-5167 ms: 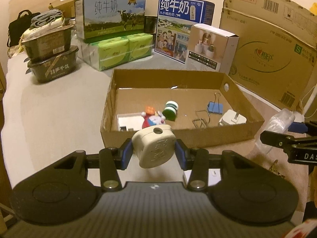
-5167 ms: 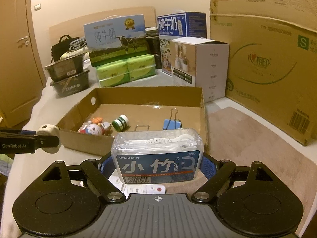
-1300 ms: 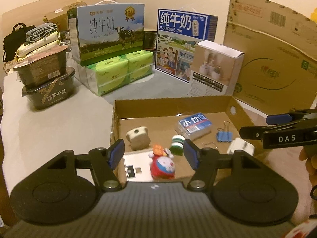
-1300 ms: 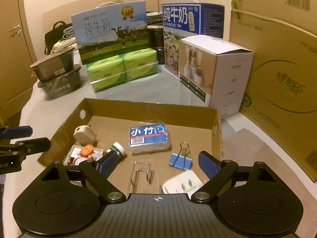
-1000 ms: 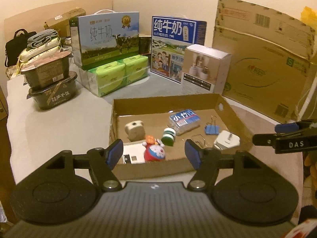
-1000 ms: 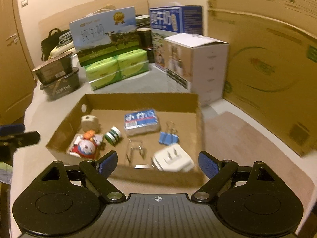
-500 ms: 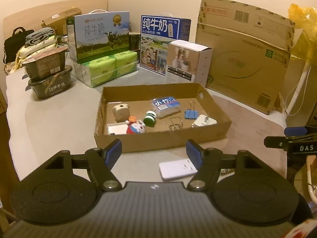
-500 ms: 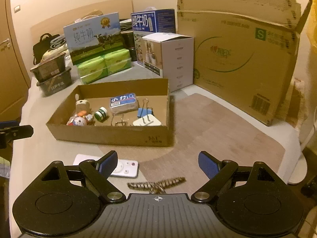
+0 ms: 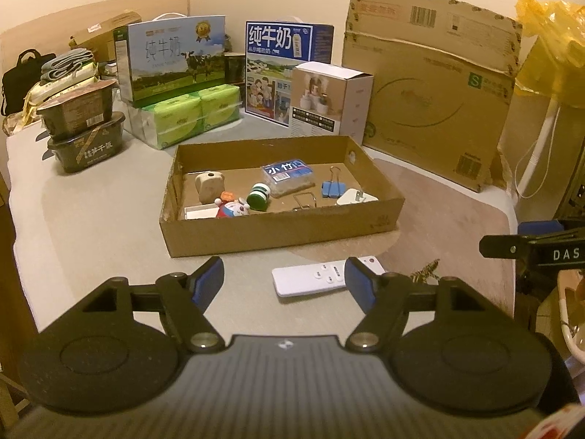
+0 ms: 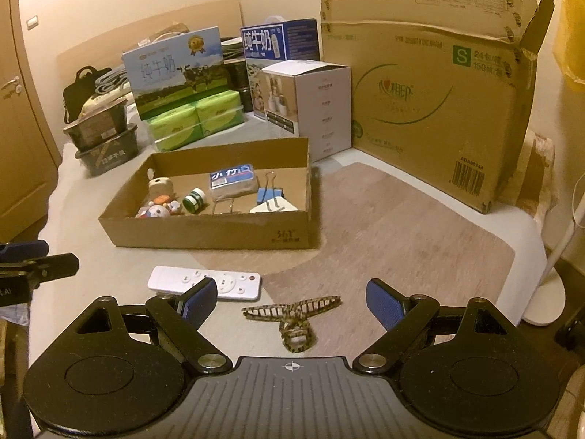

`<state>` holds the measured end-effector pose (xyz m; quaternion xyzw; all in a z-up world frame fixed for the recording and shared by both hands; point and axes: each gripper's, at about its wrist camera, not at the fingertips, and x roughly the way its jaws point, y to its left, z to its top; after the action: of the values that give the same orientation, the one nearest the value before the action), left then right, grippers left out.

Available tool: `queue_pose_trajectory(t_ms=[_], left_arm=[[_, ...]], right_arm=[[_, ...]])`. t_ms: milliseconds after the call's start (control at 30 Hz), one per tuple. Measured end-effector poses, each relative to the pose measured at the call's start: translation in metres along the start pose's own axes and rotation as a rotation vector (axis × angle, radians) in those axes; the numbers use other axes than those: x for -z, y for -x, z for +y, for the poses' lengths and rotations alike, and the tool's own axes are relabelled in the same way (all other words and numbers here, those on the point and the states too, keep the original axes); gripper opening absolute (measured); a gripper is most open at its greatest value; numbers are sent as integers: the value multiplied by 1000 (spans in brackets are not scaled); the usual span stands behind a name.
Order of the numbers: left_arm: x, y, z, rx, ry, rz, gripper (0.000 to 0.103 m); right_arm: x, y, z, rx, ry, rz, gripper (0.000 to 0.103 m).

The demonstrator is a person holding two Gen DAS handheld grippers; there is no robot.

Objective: Organize rigid objects
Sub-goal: 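Move both tools back toward the remote and hair claw clip, then grasp the leopard-print hair claw clip with the right tool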

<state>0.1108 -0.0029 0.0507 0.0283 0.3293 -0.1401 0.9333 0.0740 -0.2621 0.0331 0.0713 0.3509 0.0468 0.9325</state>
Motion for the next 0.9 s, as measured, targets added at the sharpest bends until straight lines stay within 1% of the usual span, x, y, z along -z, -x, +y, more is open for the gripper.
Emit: queue_pose_trajectory(t_ms=[400,667,900], left_arm=[[6,-8,-6,31,-66,17,70],[9,-27,-9,64,-138,41,70],[12,-52,-12,94,-188,71,70]], right_arm=[[10,2,-7,-2,-8,3,88],[22,0,-17,-2,12,2,88],[36,-17,-21,-25,31,23,88]])
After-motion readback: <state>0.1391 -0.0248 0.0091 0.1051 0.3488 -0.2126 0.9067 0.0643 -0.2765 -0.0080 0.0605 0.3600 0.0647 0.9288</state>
